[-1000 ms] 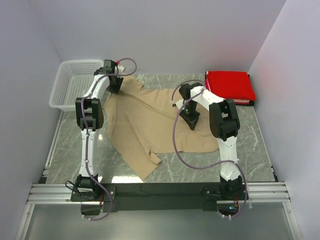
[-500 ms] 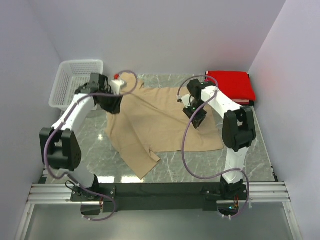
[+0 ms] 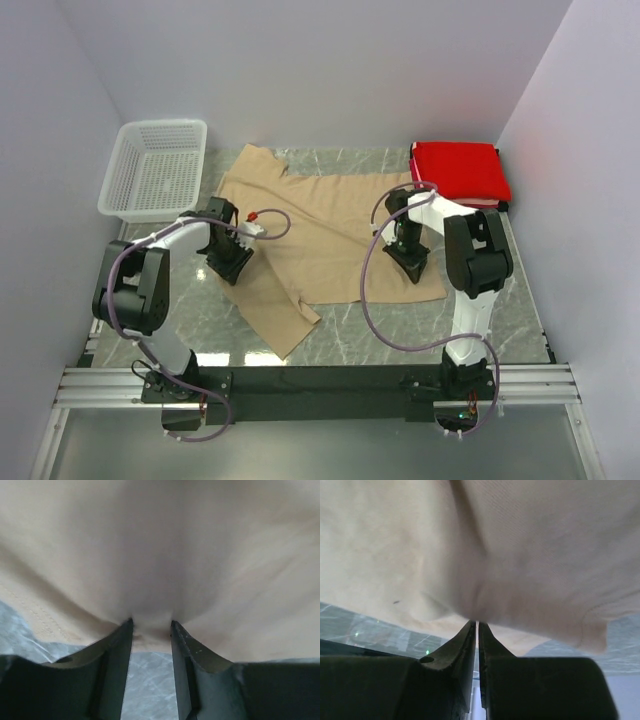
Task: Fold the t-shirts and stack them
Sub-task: Flatten the tshirt out
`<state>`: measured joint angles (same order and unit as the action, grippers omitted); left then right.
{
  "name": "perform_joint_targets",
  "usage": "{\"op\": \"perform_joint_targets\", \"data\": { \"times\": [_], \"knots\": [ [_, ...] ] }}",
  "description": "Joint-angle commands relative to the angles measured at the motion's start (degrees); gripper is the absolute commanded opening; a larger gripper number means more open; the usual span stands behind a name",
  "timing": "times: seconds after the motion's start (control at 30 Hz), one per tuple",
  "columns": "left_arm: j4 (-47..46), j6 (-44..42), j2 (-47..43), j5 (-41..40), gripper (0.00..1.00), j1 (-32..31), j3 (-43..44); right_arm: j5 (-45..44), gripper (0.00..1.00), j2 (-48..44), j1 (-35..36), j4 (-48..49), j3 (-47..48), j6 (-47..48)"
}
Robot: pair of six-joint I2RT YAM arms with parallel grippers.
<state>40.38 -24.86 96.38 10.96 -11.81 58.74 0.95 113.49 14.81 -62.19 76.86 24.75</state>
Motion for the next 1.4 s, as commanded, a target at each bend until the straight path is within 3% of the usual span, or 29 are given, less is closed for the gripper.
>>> {"op": "perform_joint_targets", "data": {
  "times": [0.0,0.13,0.3,0.5,0.73,1.1,1.23,1.37],
  "knots": [
    [-0.1,-6.8,0.1,-7.8,0.42,0.1,-6.0,-2.9,0.13,0.6,0.0,2.4,-1.8,0.5],
    [1.1,-13.4,-0.4,-10.8,0.41,6.1,-10.8,-2.4,0.13,0.2,0.4,1.9,-4.3,0.1],
    [4.0,-21.0,-0.3,-12.1,0.40,15.7,-6.0,1.3,0.13,-2.0,3.7,0.6,-7.2,0.4],
    [12.3,-29.0,-2.2,-6.1,0.44,17.0,-0.1,3.5,0.16,-5.2,7.8,-1.2,-8.1,0.7],
    [23.8,-28.1,-6.6,7.0,0.48,16.6,8.7,4.1,0.19,-9.8,4.7,-5.9,-0.8,-0.4],
    [15.3,-26.2,-10.8,0.7,0.44,9.3,-7.8,3.4,0.15,-4.1,4.9,-2.8,-5.4,-2.5],
    [10.6,-27.4,-10.7,-8.2,0.42,9.2,-15.3,1.9,0.15,-0.9,4.9,-1.2,-5.8,-3.0],
    [11.8,-31.1,-11.5,-12.8,0.41,9.3,-19.9,-0.2,0.15,-0.1,4.9,-0.8,-6.1,-2.8]
  ]
}}
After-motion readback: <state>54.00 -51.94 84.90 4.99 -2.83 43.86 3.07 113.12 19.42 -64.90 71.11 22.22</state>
